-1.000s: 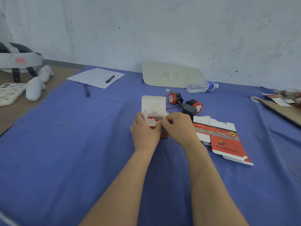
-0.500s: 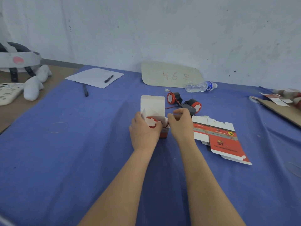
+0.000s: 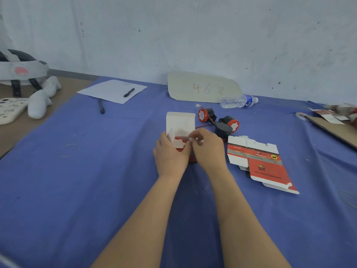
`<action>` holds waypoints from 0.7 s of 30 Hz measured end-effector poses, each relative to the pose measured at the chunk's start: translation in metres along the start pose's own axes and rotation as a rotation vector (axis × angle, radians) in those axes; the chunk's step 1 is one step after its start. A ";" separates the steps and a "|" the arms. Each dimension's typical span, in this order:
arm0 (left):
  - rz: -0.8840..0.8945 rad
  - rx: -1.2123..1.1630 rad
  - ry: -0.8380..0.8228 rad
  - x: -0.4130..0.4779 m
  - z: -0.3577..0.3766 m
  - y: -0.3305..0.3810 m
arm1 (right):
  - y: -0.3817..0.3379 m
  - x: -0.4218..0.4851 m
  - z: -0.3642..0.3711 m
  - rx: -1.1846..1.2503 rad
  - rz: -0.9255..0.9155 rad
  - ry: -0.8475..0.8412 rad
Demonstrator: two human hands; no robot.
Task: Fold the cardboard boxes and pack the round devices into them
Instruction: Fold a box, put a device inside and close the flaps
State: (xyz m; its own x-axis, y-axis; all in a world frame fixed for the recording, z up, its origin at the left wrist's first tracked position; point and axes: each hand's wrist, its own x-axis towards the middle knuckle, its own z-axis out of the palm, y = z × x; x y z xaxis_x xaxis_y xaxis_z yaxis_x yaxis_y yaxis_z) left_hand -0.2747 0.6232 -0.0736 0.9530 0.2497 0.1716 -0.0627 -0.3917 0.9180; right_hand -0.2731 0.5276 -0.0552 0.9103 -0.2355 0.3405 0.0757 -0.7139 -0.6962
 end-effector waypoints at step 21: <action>-0.010 -0.003 -0.007 0.000 0.001 0.000 | -0.010 -0.001 -0.004 -0.409 -0.036 -0.166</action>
State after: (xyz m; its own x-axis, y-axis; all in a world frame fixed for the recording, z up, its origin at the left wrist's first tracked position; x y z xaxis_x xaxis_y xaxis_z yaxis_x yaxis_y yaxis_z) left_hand -0.2749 0.6224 -0.0739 0.9557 0.2472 0.1598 -0.0539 -0.3868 0.9206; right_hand -0.2767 0.5324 -0.0456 0.9656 -0.1202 0.2308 -0.0280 -0.9298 -0.3670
